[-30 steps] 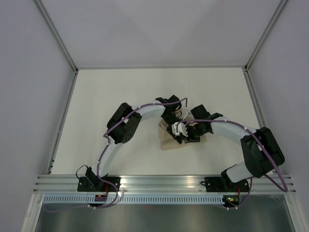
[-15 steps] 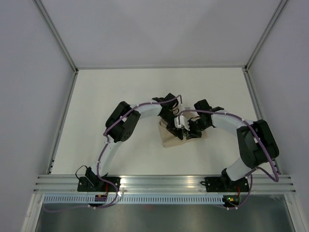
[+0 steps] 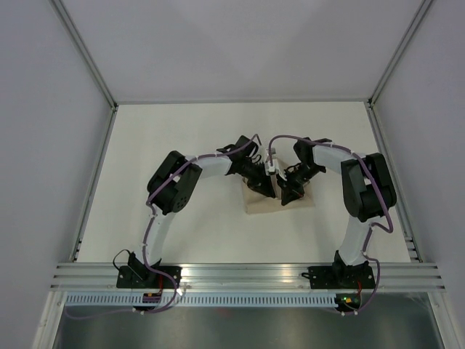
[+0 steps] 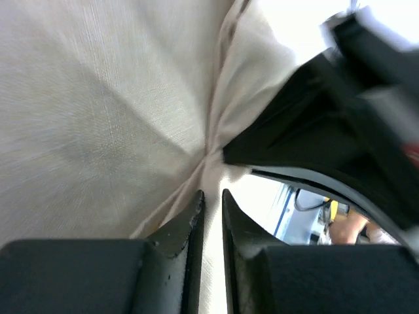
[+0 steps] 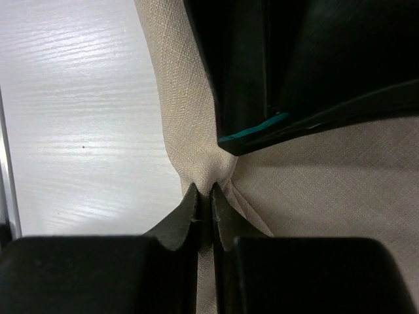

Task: Fold the napkin, place the utensils inside, and roll it up
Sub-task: Roll the napkin with the utensil

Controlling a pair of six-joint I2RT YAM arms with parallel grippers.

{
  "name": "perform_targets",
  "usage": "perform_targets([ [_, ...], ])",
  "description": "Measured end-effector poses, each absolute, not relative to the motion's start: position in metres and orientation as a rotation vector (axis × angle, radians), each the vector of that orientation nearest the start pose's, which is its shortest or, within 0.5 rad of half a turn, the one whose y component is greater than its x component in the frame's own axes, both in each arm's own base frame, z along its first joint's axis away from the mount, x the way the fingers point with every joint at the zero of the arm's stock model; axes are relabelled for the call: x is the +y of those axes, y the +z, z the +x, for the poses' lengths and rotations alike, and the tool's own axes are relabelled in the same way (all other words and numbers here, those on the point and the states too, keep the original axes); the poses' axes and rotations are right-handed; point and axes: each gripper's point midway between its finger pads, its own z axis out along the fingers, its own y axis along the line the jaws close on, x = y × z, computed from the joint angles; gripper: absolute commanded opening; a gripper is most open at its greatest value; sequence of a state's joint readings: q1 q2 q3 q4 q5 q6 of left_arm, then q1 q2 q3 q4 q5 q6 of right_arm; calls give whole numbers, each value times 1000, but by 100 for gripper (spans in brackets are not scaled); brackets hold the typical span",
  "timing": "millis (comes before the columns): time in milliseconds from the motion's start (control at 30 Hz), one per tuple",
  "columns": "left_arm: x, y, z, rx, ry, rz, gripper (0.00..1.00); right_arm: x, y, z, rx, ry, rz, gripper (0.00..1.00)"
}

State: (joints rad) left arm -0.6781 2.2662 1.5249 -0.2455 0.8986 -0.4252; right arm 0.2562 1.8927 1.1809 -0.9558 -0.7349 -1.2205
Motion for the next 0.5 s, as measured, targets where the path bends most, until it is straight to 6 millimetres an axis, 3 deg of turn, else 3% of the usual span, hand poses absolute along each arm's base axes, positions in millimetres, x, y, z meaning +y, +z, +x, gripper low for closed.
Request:
perform_targets([
  [300,-395,99,326,2344,-1393,557,21,158,21,259,2141,1183,-1727,0],
  [500,-371,130,329,2165,-1193,516,26,158,20,259,2229,1317,-1665,0],
])
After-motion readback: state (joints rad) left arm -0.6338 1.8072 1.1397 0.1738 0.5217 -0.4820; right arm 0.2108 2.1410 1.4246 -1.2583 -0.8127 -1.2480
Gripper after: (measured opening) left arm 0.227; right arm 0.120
